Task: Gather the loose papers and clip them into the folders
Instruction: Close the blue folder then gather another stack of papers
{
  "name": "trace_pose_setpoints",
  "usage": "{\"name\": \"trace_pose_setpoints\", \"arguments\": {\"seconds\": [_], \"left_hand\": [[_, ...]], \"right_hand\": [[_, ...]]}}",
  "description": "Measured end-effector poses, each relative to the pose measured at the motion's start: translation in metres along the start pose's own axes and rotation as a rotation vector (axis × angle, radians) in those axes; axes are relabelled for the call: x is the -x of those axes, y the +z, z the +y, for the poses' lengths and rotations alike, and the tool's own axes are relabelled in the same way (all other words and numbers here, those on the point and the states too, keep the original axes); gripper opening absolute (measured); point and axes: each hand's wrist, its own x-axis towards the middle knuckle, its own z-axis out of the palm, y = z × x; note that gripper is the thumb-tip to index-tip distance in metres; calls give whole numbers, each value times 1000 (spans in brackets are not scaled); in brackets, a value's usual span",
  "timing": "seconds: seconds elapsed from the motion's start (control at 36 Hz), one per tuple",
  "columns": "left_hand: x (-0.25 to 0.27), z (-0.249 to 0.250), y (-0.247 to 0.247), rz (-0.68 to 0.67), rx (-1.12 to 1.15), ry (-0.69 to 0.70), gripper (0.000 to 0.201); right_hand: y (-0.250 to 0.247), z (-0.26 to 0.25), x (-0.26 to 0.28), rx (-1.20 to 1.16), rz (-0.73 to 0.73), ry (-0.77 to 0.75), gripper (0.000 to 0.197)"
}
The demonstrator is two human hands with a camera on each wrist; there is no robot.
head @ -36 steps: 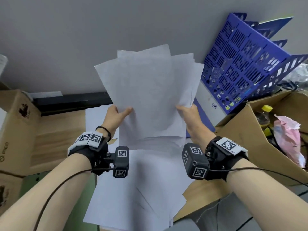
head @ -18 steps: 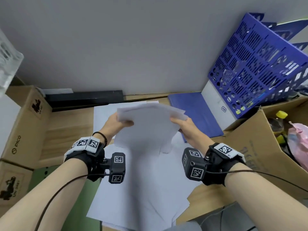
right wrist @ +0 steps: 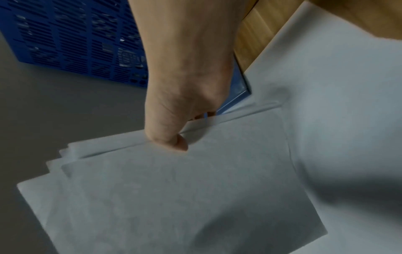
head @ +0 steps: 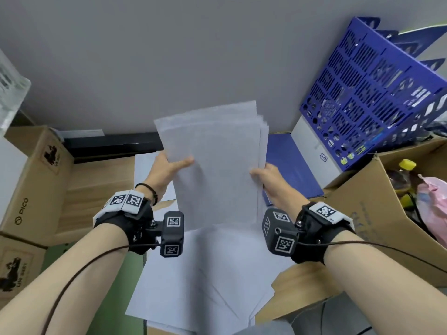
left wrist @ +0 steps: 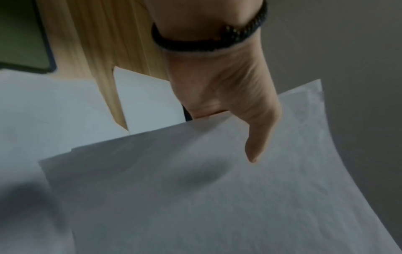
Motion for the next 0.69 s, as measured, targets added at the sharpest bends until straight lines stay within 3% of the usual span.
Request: {"name": "trace_pose_setpoints", "arguments": {"seconds": [0.08, 0.14, 0.22, 0.33, 0.42, 0.53, 0.69], "left_hand": [[10, -22, -1, -93, -137, -135, 47], [15, -29, 3, -107, -223, -154, 36], [11, -21, 10, -68, -219, -129, 33], [-1, 12, 20, -44, -130, -39, 31], [-7, 39, 26, -33, -28, 72, 35], [-10, 52, 26, -68, 36, 151, 39], [4, 9, 17, -114, -113, 6, 38]], "right_hand": [[3, 31, 5, 109, -31, 108, 38], [4, 42, 8, 118, -66, 139, 41], [3, 40, 9, 84, -76, 150, 42], [-1, 5, 7, 34, 28, 61, 26], [-4, -27, 5, -126, 79, -64, 30], [-7, -41, 2, -160, 79, -157, 36], [-4, 5, 10, 17, 7, 15, 36]]}}
